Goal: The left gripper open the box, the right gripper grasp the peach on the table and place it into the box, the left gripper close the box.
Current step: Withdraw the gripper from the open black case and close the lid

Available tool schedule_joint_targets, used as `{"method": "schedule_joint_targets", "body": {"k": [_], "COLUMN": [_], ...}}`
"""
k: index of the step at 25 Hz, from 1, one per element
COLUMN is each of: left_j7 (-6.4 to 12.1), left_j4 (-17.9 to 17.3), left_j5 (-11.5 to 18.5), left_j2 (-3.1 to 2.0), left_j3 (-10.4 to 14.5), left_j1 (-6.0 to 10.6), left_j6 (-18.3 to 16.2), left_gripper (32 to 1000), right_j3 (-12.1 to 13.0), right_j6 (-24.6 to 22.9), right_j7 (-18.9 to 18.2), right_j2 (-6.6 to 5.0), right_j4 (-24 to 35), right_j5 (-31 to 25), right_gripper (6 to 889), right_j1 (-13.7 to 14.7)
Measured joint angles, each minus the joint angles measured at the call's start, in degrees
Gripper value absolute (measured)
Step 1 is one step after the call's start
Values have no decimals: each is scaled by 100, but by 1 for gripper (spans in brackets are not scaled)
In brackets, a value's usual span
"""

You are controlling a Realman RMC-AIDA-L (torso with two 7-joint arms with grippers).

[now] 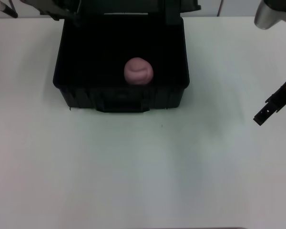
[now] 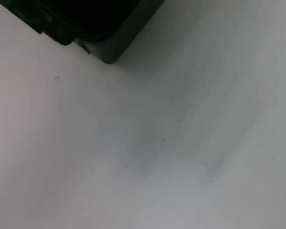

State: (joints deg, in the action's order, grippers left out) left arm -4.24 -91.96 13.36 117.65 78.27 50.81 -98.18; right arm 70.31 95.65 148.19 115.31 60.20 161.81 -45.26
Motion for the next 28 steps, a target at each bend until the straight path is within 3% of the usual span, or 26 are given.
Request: {"method": "schedule_joint_targets", "body": {"k": [3, 8, 19, 28], "left_j7": [-3, -6, -53, -97], "left_j4": [0, 6, 1, -9], "left_j5": [-2, -2, -10, -15], "left_j2": [2, 2, 2, 3], "left_j3": [1, 0, -4, 13], "left_j1": [0, 0, -1, 2], "left_j6": [0, -24, -121, -202], "left_gripper": [454, 650, 746, 741], "right_j3": [0, 0, 0, 0], "right_j6": [-3, -21, -39, -89], "right_j7": [0, 0, 0, -8], "right_j2": [-2, -9, -19, -9], "right_j4": [0, 0, 0, -42], "right_j5": [0, 0, -1, -3], "right_gripper": [857, 857, 857, 857], "right_j1": [0, -1, -9, -15]}}
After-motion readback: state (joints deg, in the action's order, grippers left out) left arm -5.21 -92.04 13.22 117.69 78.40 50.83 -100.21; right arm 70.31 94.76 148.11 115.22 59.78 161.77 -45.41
